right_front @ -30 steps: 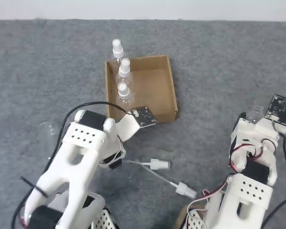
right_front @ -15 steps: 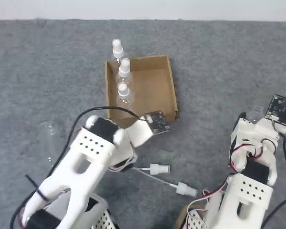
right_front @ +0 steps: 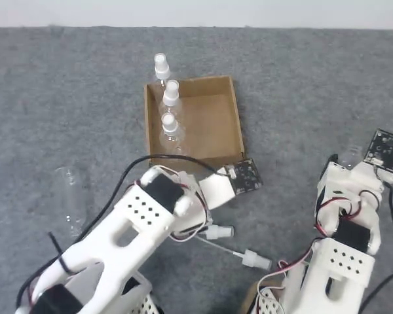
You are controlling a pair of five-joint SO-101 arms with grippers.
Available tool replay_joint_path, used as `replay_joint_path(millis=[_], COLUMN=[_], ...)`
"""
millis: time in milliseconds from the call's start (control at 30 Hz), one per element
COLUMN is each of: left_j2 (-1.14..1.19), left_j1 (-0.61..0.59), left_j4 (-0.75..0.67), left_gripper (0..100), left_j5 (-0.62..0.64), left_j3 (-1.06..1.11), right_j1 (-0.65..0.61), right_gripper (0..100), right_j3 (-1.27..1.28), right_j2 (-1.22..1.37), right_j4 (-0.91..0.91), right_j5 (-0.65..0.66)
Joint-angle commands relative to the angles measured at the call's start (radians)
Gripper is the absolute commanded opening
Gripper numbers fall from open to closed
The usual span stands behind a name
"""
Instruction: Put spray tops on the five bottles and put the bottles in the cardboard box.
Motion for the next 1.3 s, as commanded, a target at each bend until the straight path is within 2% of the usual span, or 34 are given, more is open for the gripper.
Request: replay_joint_path(millis=[0, 133, 333, 700, 833, 933, 1267], left_j2=[-0.041, -0.041, -0.041, -0.028, 0.095, 0.210, 0.414], left_j1=[0.054, 0.095, 0.095, 0.095, 0.094, 0.092, 0.092], left_j4=[-0.072, -0.143, -0.242, -0.255, -0.290, -0.325, -0.331], left_gripper=[14, 14, 14, 14, 14, 14, 14], left_j5=[0.011, 0.012, 0.012, 0.014, 0.014, 0.063, 0.075], left_j3=[0.030, 0.081, 0.147, 0.157, 0.131, 0.090, -0.030], right_j1=[0.015, 0.015, 0.015, 0.012, 0.010, 0.010, 0.010], right_gripper=[6.2, 6.2, 6.2, 6.2, 6.3, 6.3, 6.3], right_j3=[-0.014, -0.014, -0.014, -0.014, -0.014, -0.014, -0.014], right_j2=[-0.036, -0.036, -0.036, -0.036, -0.036, -0.036, -0.036], right_j4=[-0.021, -0.022, -0.024, -0.022, -0.022, -0.021, -0.022], right_j5=[-0.008, -0.008, -0.008, -0.008, -0.008, -0.008, -0.008])
